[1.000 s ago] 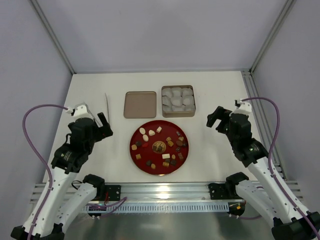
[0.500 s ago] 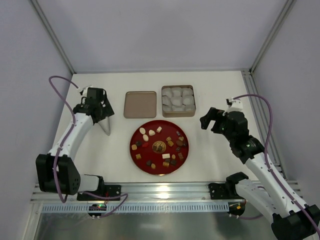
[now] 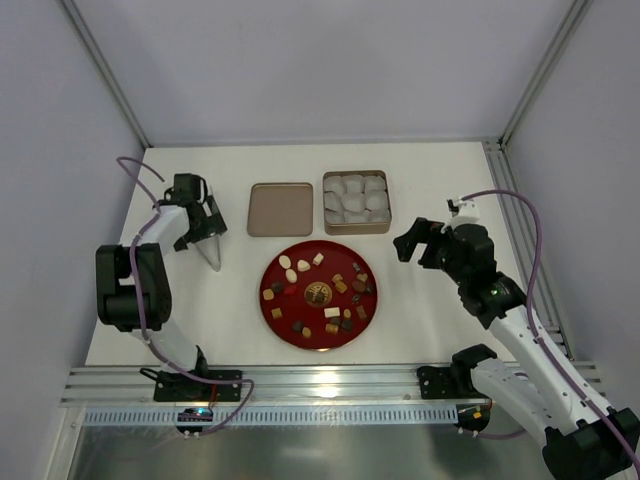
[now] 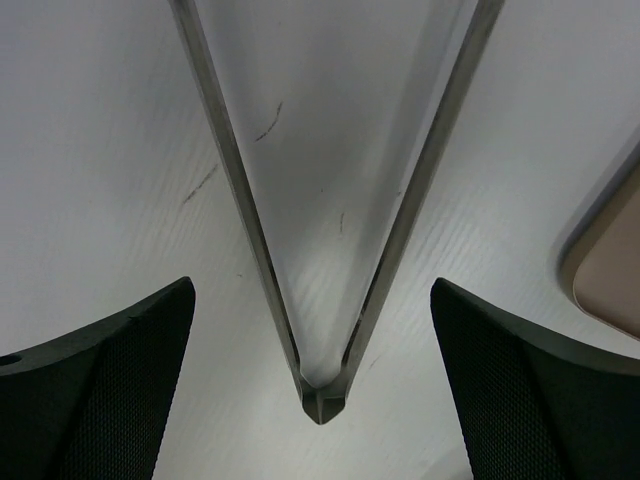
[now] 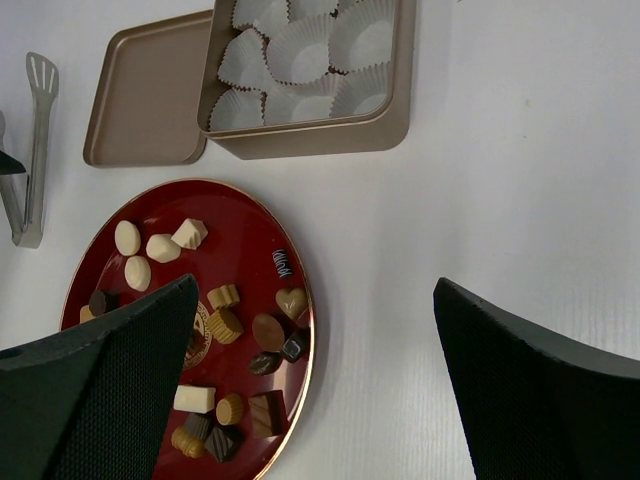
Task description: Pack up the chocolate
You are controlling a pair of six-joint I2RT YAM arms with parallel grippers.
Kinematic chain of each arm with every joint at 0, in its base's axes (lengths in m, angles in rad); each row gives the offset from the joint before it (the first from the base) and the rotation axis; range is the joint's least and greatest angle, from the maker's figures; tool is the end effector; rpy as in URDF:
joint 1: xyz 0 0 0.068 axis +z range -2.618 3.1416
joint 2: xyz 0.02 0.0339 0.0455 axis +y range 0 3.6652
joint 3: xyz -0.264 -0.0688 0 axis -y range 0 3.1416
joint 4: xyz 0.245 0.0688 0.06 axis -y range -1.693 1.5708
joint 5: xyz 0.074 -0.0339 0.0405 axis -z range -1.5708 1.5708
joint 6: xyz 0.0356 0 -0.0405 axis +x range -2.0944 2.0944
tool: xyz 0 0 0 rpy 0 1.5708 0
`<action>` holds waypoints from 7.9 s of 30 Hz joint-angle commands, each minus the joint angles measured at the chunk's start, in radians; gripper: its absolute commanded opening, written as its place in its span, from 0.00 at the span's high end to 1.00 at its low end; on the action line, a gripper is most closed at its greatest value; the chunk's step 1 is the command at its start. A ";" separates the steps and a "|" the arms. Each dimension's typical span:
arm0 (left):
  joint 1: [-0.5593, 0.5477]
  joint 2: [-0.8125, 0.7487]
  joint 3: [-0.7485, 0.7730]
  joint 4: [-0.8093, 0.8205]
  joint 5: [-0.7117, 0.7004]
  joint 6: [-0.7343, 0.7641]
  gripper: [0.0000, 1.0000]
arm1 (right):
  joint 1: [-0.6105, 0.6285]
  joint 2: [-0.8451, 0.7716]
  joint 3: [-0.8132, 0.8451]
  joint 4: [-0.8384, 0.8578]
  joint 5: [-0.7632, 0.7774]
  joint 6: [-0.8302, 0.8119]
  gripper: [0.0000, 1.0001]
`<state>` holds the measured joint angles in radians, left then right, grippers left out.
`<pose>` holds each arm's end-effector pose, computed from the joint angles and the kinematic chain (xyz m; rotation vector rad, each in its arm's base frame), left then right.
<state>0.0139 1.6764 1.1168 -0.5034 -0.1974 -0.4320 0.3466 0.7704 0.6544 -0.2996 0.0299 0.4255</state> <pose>0.3401 0.0117 0.2017 -0.6409 2.5241 0.1120 0.1707 0.0605 0.2844 0.0992 2.0143 0.4670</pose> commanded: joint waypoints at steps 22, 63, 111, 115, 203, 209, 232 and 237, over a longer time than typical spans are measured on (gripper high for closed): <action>0.020 0.194 0.087 0.036 0.015 0.024 0.30 | 0.002 -0.008 -0.071 0.082 -0.074 0.033 0.00; -0.190 -0.500 0.187 -0.518 0.047 0.021 0.52 | 0.002 0.052 -0.001 0.040 -0.055 0.029 0.00; -0.985 -0.465 0.066 -0.463 0.102 -0.154 0.57 | 0.002 -0.029 -0.059 -0.052 0.005 0.055 0.00; -1.008 -0.435 0.064 -0.466 0.105 -0.151 0.58 | 0.002 -0.023 -0.067 -0.047 0.002 0.058 0.00; -0.697 0.368 1.066 -0.495 -0.033 0.102 0.85 | 0.002 0.001 -0.013 -0.084 -0.016 0.045 0.00; -0.681 0.442 1.112 -0.440 -0.037 0.121 0.84 | 0.003 -0.006 -0.018 -0.088 -0.018 0.048 0.00; -0.660 0.520 1.132 -0.414 -0.023 0.134 0.69 | 0.002 0.000 -0.024 -0.085 -0.055 0.052 0.00; -0.660 0.522 1.149 -0.414 -0.022 0.139 0.61 | 0.002 -0.003 -0.022 -0.087 -0.054 0.050 0.00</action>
<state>-0.6514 2.2101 2.2105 -0.9657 -0.2222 -0.3054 0.3466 0.7792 0.6029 -0.3920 -0.0147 0.4801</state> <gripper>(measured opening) 0.382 0.996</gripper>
